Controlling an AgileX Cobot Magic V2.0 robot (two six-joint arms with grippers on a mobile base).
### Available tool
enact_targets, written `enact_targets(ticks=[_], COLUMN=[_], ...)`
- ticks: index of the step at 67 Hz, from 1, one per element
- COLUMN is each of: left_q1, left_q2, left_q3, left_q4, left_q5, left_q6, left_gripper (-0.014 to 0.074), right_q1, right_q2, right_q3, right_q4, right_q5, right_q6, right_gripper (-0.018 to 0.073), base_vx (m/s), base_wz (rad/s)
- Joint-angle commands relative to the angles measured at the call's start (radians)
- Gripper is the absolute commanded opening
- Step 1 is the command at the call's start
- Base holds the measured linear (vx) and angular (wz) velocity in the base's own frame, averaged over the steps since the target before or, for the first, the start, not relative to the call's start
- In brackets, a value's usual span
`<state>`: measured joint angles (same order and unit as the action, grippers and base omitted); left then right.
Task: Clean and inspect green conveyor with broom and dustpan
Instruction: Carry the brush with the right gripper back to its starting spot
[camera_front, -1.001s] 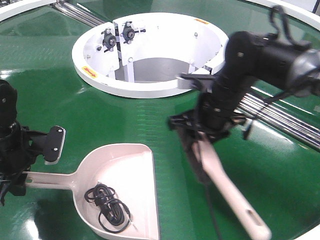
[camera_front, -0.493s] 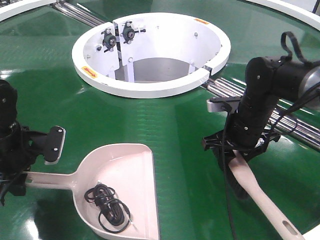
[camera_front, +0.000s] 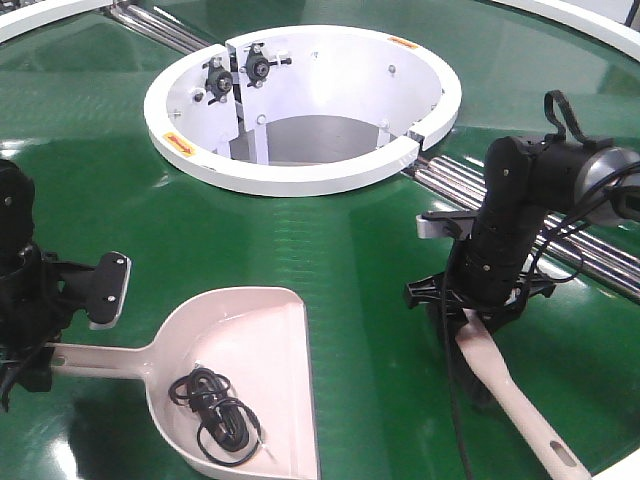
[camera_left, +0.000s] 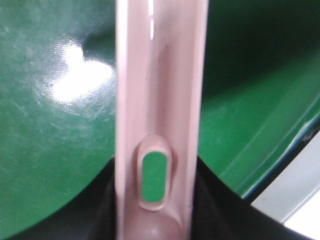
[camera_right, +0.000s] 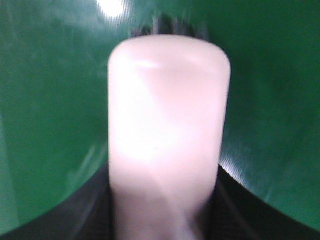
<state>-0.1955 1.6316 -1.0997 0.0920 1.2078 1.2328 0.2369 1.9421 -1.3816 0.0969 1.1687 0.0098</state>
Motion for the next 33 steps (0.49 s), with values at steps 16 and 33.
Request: enact_targets(ticks=[16,33], left_q1=[-0.009,-0.009], left_q2=[-0.033,-0.033], left_q3=[-0.026,-0.026], left_q4=[-0.023,-0.023], left_q5=[0.013,0.013], left_q6=[0.011,0.011], left_gripper=[-0.0022,-0.0022], right_q1=[-0.01,-0.012], right_q2=[-0.046,-0.021], right_q3=[-0.021,-0.021], right_q4=[0.001,0.001], right_q5=[-0.067,-0.078], right_q6=[-0.01,-0.015], right_gripper=[-0.0002,0.002], base_vx=[0.0,0.0], base_wz=[0.0,0.0])
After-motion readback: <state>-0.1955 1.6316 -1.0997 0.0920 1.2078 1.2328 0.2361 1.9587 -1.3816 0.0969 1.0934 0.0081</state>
